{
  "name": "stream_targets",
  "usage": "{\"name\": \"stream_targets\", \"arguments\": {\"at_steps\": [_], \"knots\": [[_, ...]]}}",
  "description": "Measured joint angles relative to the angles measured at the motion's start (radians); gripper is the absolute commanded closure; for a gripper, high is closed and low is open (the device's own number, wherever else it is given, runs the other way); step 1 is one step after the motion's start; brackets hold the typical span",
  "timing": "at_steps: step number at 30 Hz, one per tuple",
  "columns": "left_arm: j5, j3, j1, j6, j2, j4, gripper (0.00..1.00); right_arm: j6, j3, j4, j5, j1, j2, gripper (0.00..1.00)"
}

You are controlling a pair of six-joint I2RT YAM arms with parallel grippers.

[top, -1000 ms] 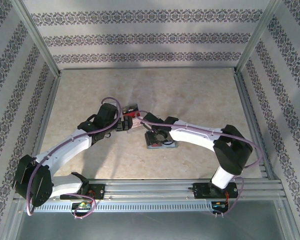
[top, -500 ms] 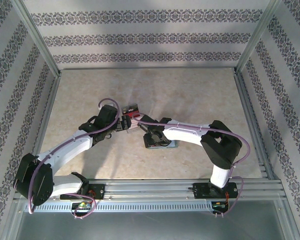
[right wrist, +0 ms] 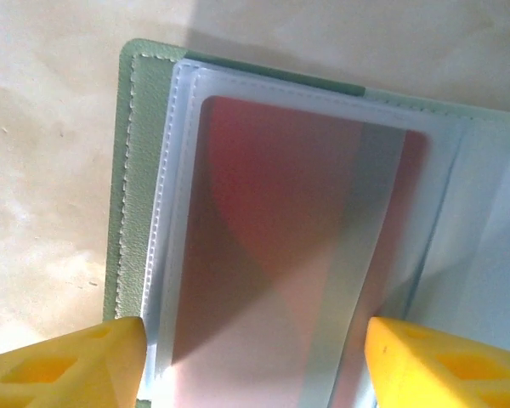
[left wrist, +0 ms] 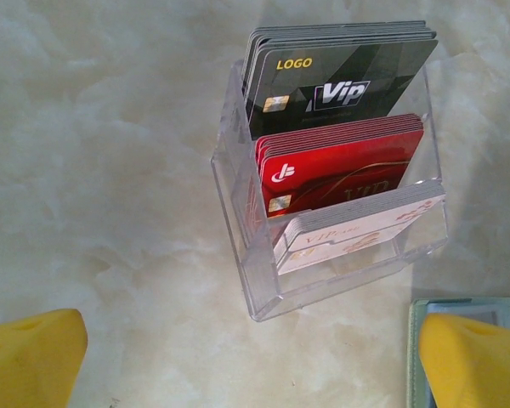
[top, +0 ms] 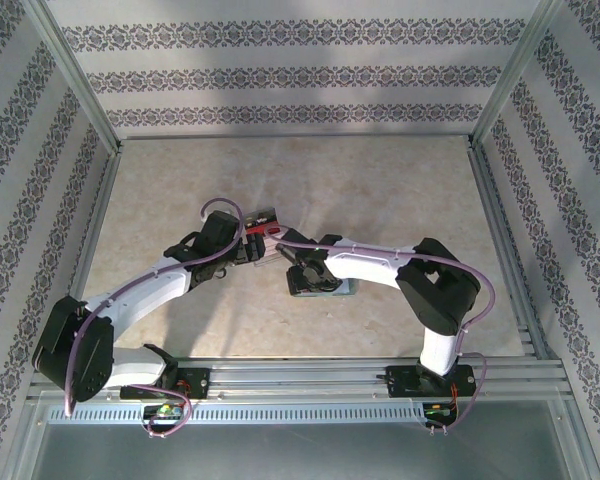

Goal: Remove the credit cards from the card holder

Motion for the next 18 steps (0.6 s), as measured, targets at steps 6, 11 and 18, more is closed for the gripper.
{"name": "stream_targets", "arguments": {"at_steps": [6,11,18], "knots": [[0.017,0.000,0.000,-0.004,0.009,0.000,0.00,0.006,-0.028,0.036,-0.029,-0.016,-0.019,0.43],[0.022,0.000,0.000,-0.004,0.009,0.000,0.00,0.010,-0.078,0.094,-0.076,-0.042,-0.057,0.43],[0.044,0.000,0.000,-0.004,-0.012,0.000,0.00,0.018,-0.184,0.223,-0.196,-0.104,-0.130,0.45]]}}
